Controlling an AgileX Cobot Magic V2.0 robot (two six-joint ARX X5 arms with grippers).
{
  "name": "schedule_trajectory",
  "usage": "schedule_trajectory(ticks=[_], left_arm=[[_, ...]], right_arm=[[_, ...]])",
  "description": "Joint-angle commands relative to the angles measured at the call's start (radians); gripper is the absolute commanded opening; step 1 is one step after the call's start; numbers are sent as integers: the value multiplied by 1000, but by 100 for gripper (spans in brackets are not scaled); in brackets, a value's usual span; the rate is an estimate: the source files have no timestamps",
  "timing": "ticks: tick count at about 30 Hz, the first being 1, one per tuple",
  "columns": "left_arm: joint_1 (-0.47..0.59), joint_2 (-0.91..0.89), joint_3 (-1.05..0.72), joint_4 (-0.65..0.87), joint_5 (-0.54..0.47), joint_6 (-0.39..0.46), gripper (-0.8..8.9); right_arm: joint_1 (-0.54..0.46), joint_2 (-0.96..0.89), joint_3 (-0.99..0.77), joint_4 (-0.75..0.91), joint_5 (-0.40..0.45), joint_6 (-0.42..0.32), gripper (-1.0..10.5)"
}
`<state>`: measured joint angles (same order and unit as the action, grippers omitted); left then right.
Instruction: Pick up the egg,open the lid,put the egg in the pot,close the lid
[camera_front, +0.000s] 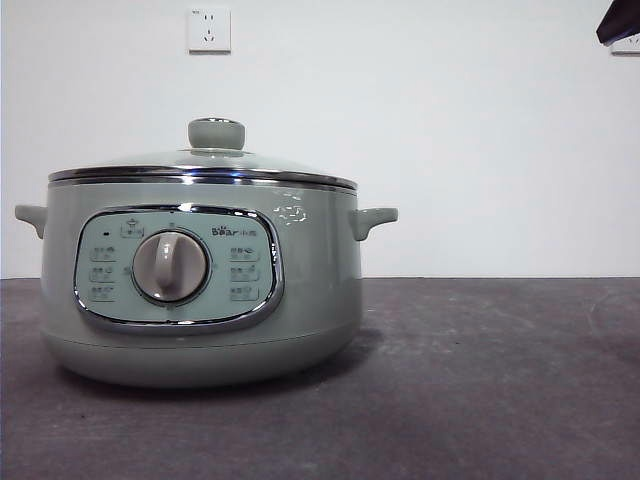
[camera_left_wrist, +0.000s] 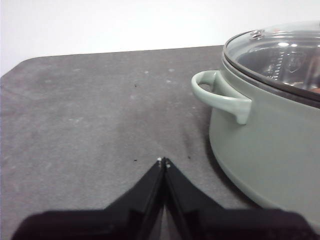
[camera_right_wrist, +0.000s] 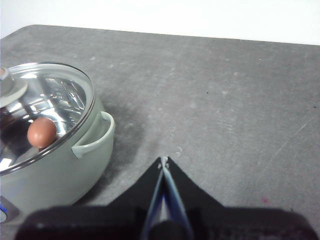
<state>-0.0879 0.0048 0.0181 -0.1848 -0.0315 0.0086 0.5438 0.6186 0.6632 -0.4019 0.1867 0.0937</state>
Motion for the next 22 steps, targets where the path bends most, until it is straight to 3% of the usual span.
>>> schedule_trajectory(ticks=[1, 22], left_arm=[[2, -3, -14, 1, 9, -15, -3], [2, -3, -14, 1, 8, -15, -4]], right_arm=[[1, -2, -8, 4, 3, 10, 1], [1, -2, -8, -7, 3, -10, 1]])
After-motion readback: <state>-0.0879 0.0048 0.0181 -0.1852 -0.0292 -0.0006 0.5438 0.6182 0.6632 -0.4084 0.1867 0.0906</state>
